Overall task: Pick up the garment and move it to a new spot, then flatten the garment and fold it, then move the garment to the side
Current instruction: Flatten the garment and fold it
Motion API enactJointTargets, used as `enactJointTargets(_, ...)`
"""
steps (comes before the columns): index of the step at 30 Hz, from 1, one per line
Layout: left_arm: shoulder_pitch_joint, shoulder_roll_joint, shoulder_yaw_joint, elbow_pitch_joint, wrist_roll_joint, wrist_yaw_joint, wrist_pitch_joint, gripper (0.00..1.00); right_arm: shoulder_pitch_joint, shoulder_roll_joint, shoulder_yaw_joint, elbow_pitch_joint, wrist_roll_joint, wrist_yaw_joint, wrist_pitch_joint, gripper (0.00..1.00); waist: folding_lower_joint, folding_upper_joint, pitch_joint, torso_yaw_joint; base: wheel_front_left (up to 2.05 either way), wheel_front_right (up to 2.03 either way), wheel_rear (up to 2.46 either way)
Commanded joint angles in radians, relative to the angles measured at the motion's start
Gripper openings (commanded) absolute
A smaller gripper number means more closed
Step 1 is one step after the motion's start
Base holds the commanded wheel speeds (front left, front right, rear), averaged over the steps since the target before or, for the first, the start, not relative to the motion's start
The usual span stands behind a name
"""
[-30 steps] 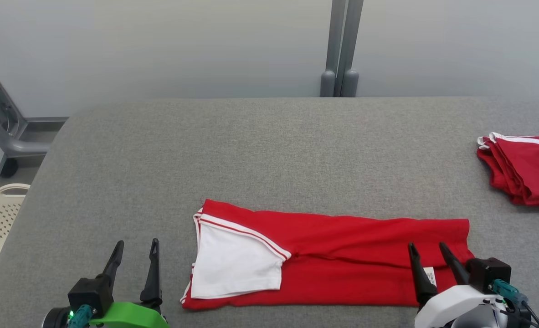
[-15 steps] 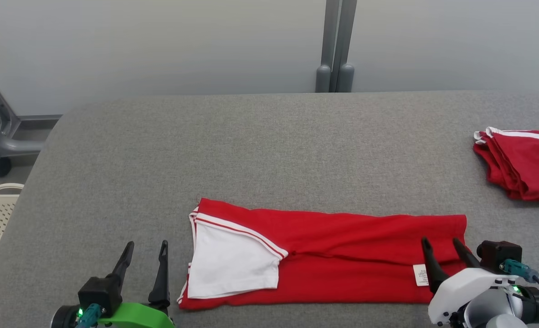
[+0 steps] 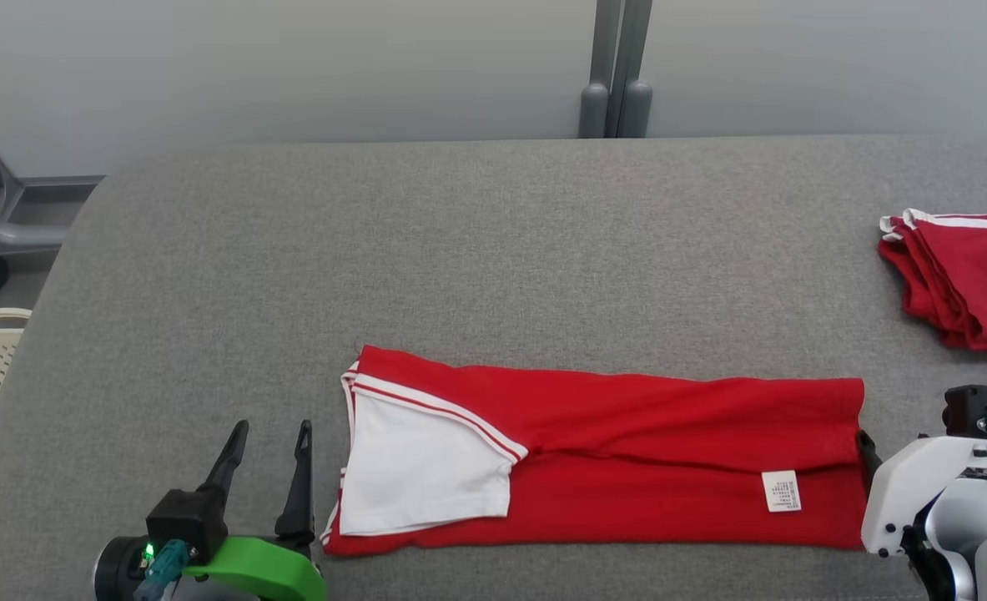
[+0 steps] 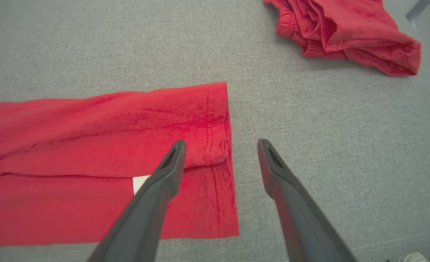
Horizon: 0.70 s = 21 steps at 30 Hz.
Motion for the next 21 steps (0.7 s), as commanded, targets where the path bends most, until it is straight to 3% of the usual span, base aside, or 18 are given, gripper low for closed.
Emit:
enactJointTargets(1,-0.021,-0.002,0.000,-0.006,0.008,-0.004,-0.003,1.00,-0.020,-0.002,-0.013,-0.005,-0.018,0.000,0.011,1.00,0.0000,0.0000,0.022,0.006,0.00,0.00,0.00)
enactJointTargets(12,-0.056,-0.007,-0.004,-0.010,0.022,-0.009,-0.003,1.00,-0.071,-0.002,-0.075,0.078,-0.051,0.000,0.069,1.00,0.0000,0.0000,0.082,0.027,0.00,0.00,0.00)
enactJointTargets(21,-0.060,-0.005,0.000,-0.002,0.024,-0.010,-0.003,1.00,-0.082,-0.003,-0.083,0.140,-0.034,0.000,0.051,1.00,0.0000,0.0000,0.094,0.032,0.00,0.00,0.00)
